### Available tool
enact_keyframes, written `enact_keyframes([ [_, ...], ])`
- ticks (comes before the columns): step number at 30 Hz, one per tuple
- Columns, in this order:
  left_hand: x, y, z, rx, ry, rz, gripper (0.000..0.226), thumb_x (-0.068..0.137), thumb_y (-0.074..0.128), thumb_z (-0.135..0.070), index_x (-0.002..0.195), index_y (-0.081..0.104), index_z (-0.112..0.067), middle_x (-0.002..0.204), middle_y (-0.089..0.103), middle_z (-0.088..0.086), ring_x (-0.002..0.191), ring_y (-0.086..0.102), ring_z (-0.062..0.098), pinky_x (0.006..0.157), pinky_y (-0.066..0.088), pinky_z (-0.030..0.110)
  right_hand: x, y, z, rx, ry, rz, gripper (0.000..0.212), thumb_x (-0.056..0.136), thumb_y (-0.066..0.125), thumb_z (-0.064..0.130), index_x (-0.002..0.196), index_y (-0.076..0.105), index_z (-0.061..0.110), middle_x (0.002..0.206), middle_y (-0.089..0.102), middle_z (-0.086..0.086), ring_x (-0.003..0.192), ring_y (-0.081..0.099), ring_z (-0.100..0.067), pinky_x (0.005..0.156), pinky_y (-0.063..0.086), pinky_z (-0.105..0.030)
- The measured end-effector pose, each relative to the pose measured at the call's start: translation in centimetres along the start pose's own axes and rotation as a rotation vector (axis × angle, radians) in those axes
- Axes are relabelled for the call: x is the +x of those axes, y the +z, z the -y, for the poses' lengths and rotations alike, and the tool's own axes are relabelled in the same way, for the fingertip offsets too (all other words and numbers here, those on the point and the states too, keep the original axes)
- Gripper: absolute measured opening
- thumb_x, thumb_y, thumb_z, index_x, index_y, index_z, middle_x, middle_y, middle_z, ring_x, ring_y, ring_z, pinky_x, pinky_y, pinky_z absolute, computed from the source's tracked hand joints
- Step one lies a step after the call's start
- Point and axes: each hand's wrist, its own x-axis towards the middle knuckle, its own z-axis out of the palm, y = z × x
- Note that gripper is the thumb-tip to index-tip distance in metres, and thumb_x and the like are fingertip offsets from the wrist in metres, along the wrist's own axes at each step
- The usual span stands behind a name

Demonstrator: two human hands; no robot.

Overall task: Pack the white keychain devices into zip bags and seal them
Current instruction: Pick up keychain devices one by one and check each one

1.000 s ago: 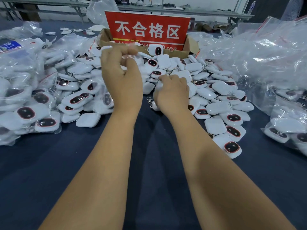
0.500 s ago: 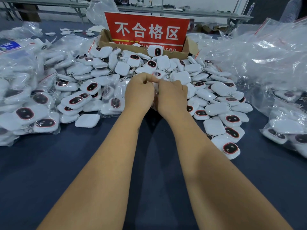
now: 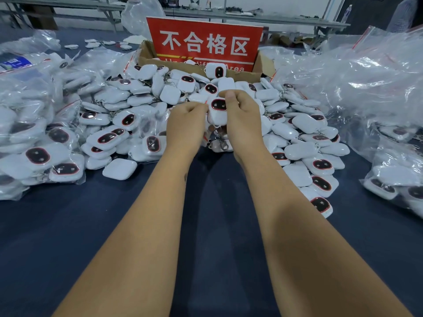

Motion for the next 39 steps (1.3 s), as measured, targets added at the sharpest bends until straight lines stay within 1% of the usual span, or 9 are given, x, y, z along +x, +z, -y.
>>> enact_keyframes([
  [2, -0.1, 0.1, 0.0, 0.009, -0.001, 0.001, 0.023, 0.084, 0.051, -0.02, 0.061, 0.055, -0.019, 0.058, 0.053, 0.002, 0.061, 0.051, 0.02, 0.061, 0.043, 0.036, 0.0, 0.0, 0.1, 0.052, 0.077, 0.083, 0.02, 0.103, 0.048, 0.03, 0.099, 0.066, 0.022, 0.097, 0.069, 0.003, 0.092, 0.065, -0.015, 0.078, 0.053, -0.033],
  [5, -0.2, 0.0, 0.1, 0.003, 0.033, -0.007, 0.021, 0.086, 0.049, -0.021, 0.066, 0.055, -0.017, 0.063, 0.052, 0.003, 0.064, 0.05, 0.019, 0.064, 0.042, 0.036, 0.1, 0.0, 0.1, 0.142, 0.159, 0.151, 0.014, 0.101, 0.052, 0.035, 0.094, 0.064, 0.03, 0.095, 0.071, 0.005, 0.083, 0.066, -0.011, 0.062, 0.049, -0.025],
  [9, -0.3, 0.1, 0.1, -0.034, 0.065, 0.006, 0.026, 0.085, 0.052, -0.025, 0.076, 0.062, -0.003, 0.069, 0.06, 0.002, 0.07, 0.055, 0.016, 0.07, 0.047, 0.035, 0.2, 0.0, -0.4, 0.09, 0.088, 0.109, 0.013, 0.102, 0.052, 0.031, 0.097, 0.061, 0.024, 0.111, 0.069, -0.011, 0.099, 0.064, -0.028, 0.072, 0.048, -0.034],
  [12, -0.4, 0.1, 0.0, 0.0, 0.105, 0.03, 0.026, 0.091, 0.054, -0.019, 0.067, 0.064, -0.018, 0.066, 0.064, -0.007, 0.072, 0.059, 0.011, 0.075, 0.051, 0.036, 0.2, -0.1, -0.6, 0.112, 0.082, 0.105, 0.017, 0.103, 0.05, 0.025, 0.094, 0.063, 0.02, 0.103, 0.068, -0.011, 0.092, 0.062, -0.024, 0.069, 0.046, -0.032],
  [16, -0.3, 0.0, 0.0, 0.006, 0.098, 0.027, 0.024, 0.094, 0.053, -0.02, 0.076, 0.068, -0.026, 0.078, 0.067, -0.004, 0.082, 0.063, 0.016, 0.086, 0.054, 0.046, 0.3, -0.4, -0.5, 0.183, 0.149, 0.191, 0.02, 0.091, 0.055, 0.008, 0.101, 0.067, 0.021, 0.096, 0.066, -0.006, 0.083, 0.059, -0.019, 0.054, 0.042, -0.021],
  [19, -0.4, 0.1, 0.0, 0.003, 0.086, 0.026, 0.024, 0.092, 0.052, -0.02, 0.077, 0.07, -0.027, 0.08, 0.069, -0.003, 0.081, 0.063, 0.017, 0.086, 0.054, 0.048, 0.1, -0.4, -0.6, 0.151, 0.098, 0.216, 0.035, 0.086, 0.055, -0.002, 0.113, 0.066, 0.018, 0.099, 0.069, -0.006, 0.082, 0.064, -0.016, 0.062, 0.052, -0.024],
  [23, -0.6, 0.1, -0.2, -0.036, 0.042, 0.034, 0.025, 0.089, 0.055, -0.021, 0.072, 0.07, -0.032, 0.079, 0.068, -0.004, 0.081, 0.063, 0.017, 0.084, 0.055, 0.049, 0.1, -0.3, -0.8, 0.163, 0.063, 0.217, 0.044, 0.084, 0.052, -0.01, 0.114, 0.066, 0.019, 0.095, 0.073, -0.006, 0.083, 0.067, -0.017, 0.073, 0.058, -0.031],
  [28, -0.8, 0.1, -0.4, -0.004, 0.078, 0.06, 0.017, 0.087, 0.056, -0.02, 0.094, 0.07, -0.013, 0.094, 0.072, 0.01, 0.082, 0.063, 0.017, 0.085, 0.055, 0.048, 0.4, -0.3, -1.2, 0.127, 0.049, 0.225, 0.047, 0.085, 0.051, -0.012, 0.114, 0.067, 0.022, 0.092, 0.074, -0.006, 0.082, 0.069, -0.018, 0.068, 0.057, -0.03],
  [39, -0.9, 0.1, -0.4, -0.003, 0.059, 0.068, 0.019, 0.086, 0.055, -0.018, 0.096, 0.069, -0.012, 0.086, 0.07, 0.006, 0.082, 0.063, 0.018, 0.087, 0.053, 0.052, 0.3, -0.4, -1.3, 0.118, 0.031, 0.237, 0.046, 0.086, 0.054, -0.012, 0.113, 0.067, 0.023, 0.097, 0.075, -0.007, 0.09, 0.071, -0.024, 0.073, 0.06, -0.036],
])
